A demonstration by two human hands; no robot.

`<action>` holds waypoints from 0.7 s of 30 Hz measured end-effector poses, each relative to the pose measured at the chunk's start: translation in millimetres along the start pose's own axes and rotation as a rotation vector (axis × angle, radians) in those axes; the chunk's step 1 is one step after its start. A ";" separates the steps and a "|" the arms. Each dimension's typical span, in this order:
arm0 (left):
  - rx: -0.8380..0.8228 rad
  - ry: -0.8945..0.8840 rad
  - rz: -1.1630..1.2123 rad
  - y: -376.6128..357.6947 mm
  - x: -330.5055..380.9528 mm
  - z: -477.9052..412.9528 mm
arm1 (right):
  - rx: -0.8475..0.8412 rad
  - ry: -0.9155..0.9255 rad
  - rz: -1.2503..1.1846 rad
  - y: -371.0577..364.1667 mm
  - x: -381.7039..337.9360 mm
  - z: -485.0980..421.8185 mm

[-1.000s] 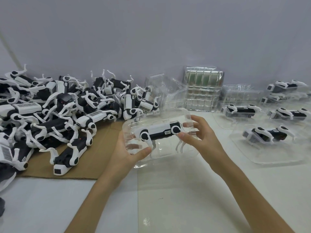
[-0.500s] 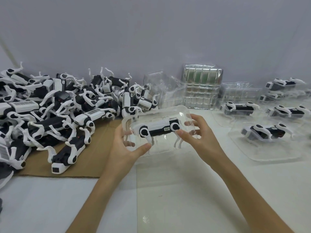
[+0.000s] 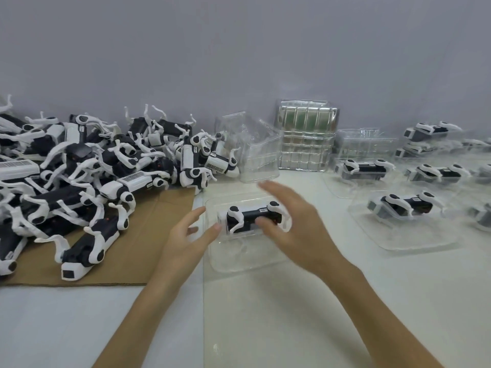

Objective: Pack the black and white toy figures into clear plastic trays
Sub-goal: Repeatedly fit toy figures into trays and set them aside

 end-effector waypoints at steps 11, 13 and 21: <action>-0.011 -0.023 0.173 -6.4 1.4 0.7 | -0.142 -0.071 0.215 -19.1 26.8 -10.2; -0.025 0.006 0.150 -10.0 -2.7 0.1 | -0.169 -0.128 0.262 -11.7 45.5 -20.7; -0.061 0.036 0.024 -20.3 -5.5 -1.3 | -0.109 -0.177 0.318 19.8 104.1 -69.5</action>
Point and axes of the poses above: each hand's wrist, its own z-axis away from the middle knuckle, its own y-axis out of the back of the hand, x = y × z, the point moved 9 cm from there along -z, towards the middle knuckle, and after that the axes turned 15 degrees about -x, right-handed, at the moved point
